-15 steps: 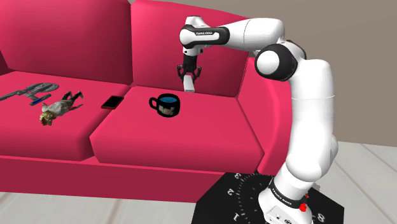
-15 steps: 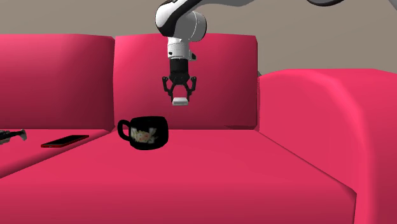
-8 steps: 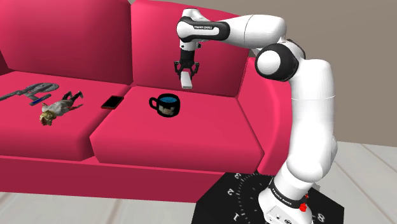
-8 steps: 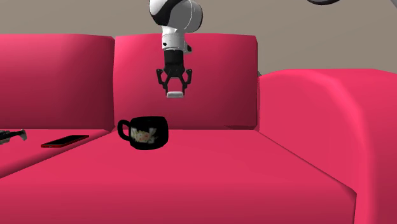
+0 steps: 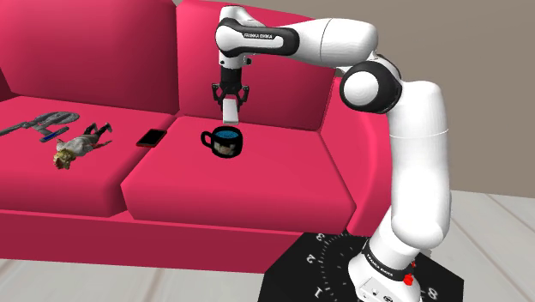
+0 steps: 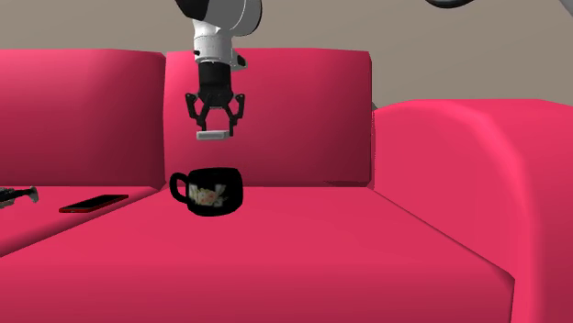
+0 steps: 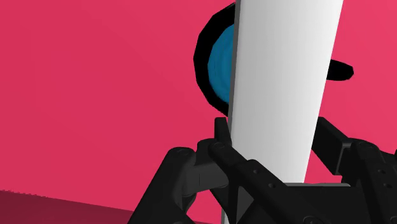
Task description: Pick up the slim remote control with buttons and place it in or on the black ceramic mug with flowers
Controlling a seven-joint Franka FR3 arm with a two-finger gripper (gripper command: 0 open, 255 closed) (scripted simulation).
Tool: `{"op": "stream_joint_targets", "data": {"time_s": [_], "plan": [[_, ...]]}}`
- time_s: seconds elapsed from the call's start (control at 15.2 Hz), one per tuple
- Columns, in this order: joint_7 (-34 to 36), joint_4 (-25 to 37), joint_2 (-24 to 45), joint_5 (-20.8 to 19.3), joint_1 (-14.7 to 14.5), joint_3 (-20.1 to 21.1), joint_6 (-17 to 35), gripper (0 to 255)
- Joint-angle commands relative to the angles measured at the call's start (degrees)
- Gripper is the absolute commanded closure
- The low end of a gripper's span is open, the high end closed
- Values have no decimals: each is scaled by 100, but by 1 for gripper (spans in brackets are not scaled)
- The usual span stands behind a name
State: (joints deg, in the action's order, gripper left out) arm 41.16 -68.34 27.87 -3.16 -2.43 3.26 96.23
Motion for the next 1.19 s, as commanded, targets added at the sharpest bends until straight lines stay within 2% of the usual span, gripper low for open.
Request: {"op": "stream_joint_targets", "data": {"time_s": [0.0, 0.99, 1.12], "plan": [[220, 212, 110, -31, -174, 51, -108, 255], [303, -931, 86, -45, -181, 56, 1008, 255], [303, -931, 85, -45, -181, 56, 1008, 255]]}}
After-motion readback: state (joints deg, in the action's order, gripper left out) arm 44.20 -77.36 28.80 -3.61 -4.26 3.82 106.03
